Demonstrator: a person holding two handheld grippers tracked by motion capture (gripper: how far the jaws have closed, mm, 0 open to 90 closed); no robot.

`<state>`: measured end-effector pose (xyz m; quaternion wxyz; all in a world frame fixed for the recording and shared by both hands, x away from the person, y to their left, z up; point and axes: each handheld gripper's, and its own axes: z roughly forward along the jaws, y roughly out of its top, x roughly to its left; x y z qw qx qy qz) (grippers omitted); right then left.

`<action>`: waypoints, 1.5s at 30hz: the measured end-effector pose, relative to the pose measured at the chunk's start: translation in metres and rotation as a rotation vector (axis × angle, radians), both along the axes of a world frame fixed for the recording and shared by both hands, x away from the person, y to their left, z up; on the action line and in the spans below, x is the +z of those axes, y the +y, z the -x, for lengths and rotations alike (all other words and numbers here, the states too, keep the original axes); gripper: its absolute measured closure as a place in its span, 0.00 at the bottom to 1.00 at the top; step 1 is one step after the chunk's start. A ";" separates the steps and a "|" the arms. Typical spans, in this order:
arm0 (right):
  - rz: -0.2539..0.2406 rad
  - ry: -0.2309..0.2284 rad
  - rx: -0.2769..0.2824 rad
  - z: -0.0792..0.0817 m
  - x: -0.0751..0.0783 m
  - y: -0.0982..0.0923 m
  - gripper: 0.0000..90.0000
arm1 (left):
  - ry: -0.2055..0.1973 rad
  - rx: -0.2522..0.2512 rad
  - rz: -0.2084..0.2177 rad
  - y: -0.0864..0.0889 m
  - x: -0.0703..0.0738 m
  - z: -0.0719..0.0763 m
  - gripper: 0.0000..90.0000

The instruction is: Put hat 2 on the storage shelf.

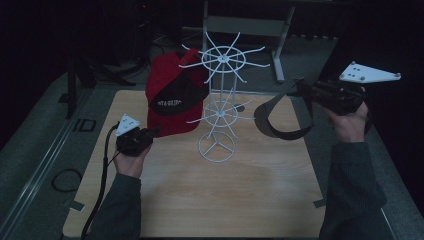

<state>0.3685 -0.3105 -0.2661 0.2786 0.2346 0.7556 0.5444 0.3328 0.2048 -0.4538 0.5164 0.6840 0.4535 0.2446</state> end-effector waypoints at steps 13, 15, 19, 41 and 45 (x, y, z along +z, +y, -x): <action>0.013 -0.032 0.043 0.009 0.012 -0.001 0.97 | 0.003 0.001 -0.005 0.001 0.001 -0.002 0.95; 0.014 -0.031 0.045 0.011 0.012 -0.001 0.97 | 0.003 0.001 -0.005 0.001 0.001 -0.002 0.95; 0.017 -0.045 0.057 0.015 0.015 -0.003 0.97 | 0.003 0.001 -0.003 0.000 0.001 -0.003 0.95; 0.012 -0.082 0.121 0.038 0.019 -0.009 0.97 | 0.005 -0.001 0.002 -0.002 0.000 -0.003 0.95; 0.013 -0.087 0.135 0.040 0.023 -0.006 0.97 | 0.005 -0.002 0.002 -0.002 0.000 -0.003 0.95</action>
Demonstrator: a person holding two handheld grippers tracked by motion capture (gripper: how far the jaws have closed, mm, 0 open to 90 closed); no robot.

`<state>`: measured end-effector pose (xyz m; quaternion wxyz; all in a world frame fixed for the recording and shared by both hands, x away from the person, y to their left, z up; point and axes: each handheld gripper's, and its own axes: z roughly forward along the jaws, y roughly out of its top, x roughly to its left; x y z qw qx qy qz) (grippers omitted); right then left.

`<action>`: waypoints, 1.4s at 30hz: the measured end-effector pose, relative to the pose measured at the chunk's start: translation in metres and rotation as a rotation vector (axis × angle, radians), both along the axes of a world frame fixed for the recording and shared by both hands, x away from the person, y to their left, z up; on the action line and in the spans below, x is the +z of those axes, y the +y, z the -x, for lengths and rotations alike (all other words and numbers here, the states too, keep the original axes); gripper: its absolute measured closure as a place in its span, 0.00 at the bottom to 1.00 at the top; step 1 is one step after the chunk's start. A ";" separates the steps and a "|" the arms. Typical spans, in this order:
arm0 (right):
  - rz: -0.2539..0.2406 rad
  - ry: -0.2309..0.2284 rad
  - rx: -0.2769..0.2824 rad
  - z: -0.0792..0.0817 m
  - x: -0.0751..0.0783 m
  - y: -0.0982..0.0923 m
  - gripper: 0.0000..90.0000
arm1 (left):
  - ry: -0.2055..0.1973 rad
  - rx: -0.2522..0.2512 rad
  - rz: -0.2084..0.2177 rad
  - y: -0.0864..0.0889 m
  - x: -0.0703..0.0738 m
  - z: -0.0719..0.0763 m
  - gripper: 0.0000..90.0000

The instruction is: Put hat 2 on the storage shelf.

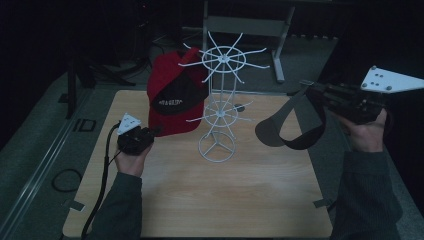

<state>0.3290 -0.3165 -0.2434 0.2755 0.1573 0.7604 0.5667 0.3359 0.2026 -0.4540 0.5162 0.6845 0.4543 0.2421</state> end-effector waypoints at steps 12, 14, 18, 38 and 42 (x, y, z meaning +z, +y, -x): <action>0.006 0.004 0.010 -0.011 0.002 0.016 0.97 | -0.001 -0.001 0.001 0.001 0.000 0.000 0.95; 0.003 0.010 0.011 -0.014 0.002 0.019 0.97 | -0.001 -0.001 -0.001 0.001 0.000 0.000 0.95; 0.000 0.013 0.011 -0.019 0.004 0.023 0.97 | -0.002 -0.001 0.000 0.001 0.000 0.000 0.95; -0.006 0.020 0.018 -0.036 0.012 0.038 0.97 | -0.002 -0.001 -0.003 0.002 0.002 -0.001 0.95; -0.004 0.020 0.020 -0.037 0.013 0.040 0.97 | -0.005 0.000 -0.005 0.002 0.002 -0.001 0.95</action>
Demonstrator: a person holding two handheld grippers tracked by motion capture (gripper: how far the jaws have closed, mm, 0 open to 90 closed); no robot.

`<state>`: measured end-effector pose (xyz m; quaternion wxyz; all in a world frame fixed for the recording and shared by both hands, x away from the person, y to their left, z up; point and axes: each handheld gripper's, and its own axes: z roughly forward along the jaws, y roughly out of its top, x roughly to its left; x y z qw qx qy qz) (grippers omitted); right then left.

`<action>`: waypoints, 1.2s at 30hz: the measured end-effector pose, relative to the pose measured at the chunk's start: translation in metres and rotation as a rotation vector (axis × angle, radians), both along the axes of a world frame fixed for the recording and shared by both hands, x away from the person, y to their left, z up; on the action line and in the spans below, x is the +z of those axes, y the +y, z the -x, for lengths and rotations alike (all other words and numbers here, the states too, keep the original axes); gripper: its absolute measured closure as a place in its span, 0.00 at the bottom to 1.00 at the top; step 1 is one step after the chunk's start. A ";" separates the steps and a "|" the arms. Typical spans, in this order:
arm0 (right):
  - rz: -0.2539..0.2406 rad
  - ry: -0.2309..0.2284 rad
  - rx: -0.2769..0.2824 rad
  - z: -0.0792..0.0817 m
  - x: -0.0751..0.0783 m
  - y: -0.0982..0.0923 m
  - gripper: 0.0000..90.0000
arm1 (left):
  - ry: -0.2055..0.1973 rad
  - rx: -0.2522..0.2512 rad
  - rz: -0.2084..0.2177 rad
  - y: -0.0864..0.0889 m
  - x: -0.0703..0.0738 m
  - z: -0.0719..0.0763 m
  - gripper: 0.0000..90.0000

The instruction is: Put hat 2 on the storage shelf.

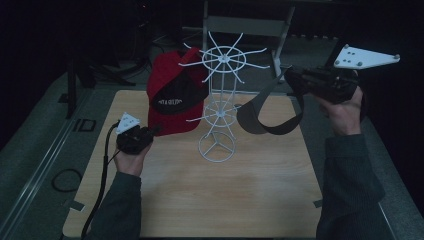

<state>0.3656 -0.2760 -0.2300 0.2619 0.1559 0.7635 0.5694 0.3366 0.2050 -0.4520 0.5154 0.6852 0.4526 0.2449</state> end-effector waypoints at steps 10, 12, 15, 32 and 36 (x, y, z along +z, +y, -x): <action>-0.001 -0.004 0.005 0.001 0.004 0.002 0.97 | 0.001 0.001 0.003 -0.001 0.000 0.000 0.95; -0.002 -0.009 0.008 0.001 0.005 0.002 0.97 | 0.000 0.001 0.003 -0.001 0.000 0.000 0.95; -0.006 -0.011 0.011 0.002 0.006 0.002 0.97 | 0.000 0.001 0.004 -0.001 0.000 0.000 0.95; -0.023 -0.030 0.053 0.003 0.016 0.013 0.97 | 0.000 0.000 0.006 -0.002 0.000 -0.001 0.95; -0.024 -0.034 0.060 0.002 0.018 0.017 0.97 | 0.001 0.000 0.006 -0.002 0.000 -0.001 0.95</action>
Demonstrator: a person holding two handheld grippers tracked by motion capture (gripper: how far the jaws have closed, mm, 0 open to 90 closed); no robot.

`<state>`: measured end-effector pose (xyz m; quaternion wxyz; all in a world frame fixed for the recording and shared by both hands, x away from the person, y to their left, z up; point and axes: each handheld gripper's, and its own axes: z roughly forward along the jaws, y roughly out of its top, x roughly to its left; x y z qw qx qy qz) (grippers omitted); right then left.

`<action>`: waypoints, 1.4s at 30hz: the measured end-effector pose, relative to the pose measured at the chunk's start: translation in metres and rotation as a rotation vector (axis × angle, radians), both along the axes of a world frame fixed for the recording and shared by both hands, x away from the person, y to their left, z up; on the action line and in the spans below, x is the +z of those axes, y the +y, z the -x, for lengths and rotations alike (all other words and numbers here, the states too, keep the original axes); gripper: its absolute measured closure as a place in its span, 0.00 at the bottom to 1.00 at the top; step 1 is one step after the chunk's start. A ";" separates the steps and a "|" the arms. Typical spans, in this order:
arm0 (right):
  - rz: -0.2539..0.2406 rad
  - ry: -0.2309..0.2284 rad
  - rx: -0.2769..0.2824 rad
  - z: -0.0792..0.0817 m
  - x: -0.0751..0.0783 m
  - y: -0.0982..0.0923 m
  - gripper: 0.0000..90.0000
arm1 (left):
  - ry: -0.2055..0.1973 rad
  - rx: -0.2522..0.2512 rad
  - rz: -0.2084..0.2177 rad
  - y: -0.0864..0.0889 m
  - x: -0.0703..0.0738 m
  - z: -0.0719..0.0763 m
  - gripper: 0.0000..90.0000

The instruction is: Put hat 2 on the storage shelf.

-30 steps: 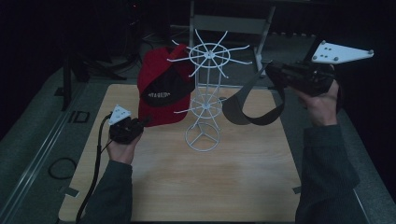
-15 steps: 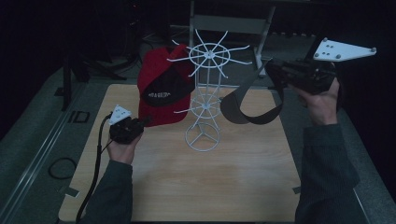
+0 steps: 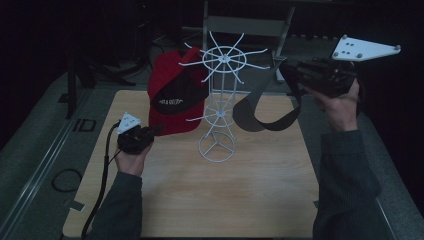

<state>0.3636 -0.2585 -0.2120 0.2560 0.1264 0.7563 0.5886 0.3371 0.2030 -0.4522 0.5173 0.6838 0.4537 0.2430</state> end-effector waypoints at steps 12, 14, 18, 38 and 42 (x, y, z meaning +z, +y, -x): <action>0.004 -0.004 0.006 -0.004 0.007 0.013 0.97 | 0.000 -0.002 0.002 0.000 -0.001 -0.001 0.95; 0.010 -0.003 0.003 -0.006 0.007 0.016 0.97 | 0.001 -0.001 0.003 0.000 -0.001 -0.001 0.95; 0.014 -0.007 0.004 -0.007 0.007 0.020 0.97 | 0.002 -0.002 0.003 0.000 -0.001 -0.002 0.95; 0.019 0.053 -0.036 -0.028 -0.005 0.024 0.97 | 0.004 -0.003 0.007 0.000 -0.001 -0.002 0.95; 0.024 0.068 -0.038 -0.031 -0.011 0.024 0.97 | 0.003 -0.003 0.006 0.000 -0.001 -0.002 0.95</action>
